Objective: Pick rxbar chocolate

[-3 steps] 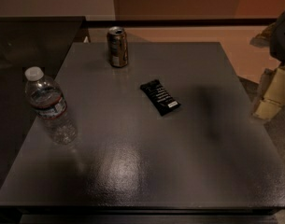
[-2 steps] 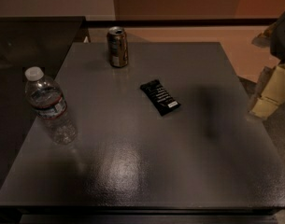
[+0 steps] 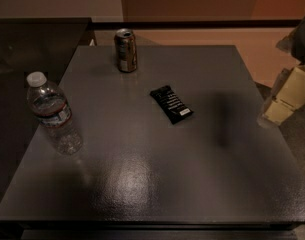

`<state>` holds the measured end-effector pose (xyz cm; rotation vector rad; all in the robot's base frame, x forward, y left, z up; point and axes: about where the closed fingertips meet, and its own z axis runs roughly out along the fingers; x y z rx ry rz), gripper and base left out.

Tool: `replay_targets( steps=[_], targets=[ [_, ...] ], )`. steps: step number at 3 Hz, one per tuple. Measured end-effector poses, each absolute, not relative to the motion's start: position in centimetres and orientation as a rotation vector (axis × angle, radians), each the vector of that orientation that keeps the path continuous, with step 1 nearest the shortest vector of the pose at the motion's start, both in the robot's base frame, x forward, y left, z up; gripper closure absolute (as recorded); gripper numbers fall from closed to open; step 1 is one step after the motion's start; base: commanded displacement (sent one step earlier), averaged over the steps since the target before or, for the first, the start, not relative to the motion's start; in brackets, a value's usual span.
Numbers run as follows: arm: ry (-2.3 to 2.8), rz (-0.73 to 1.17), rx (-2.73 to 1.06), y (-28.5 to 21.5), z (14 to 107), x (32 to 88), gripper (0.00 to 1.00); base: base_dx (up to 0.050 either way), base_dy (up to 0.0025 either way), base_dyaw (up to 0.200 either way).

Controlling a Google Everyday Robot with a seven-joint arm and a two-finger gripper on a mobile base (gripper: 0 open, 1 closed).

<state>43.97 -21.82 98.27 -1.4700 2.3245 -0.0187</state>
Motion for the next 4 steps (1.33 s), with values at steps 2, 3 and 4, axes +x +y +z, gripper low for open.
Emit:
replay_targets(
  steps=[2, 3, 4],
  targets=[
    [2.388, -0.017, -1.332, -21.92, 98.35, 44.04, 0.0, 0.0, 0.0, 0.0],
    [2.388, -0.017, -1.332, -21.92, 98.36, 44.03, 0.0, 0.0, 0.0, 0.0],
    [2.418, -0.01, -1.309, -21.89, 98.53, 44.05, 0.0, 0.0, 0.0, 0.0]
  ],
)
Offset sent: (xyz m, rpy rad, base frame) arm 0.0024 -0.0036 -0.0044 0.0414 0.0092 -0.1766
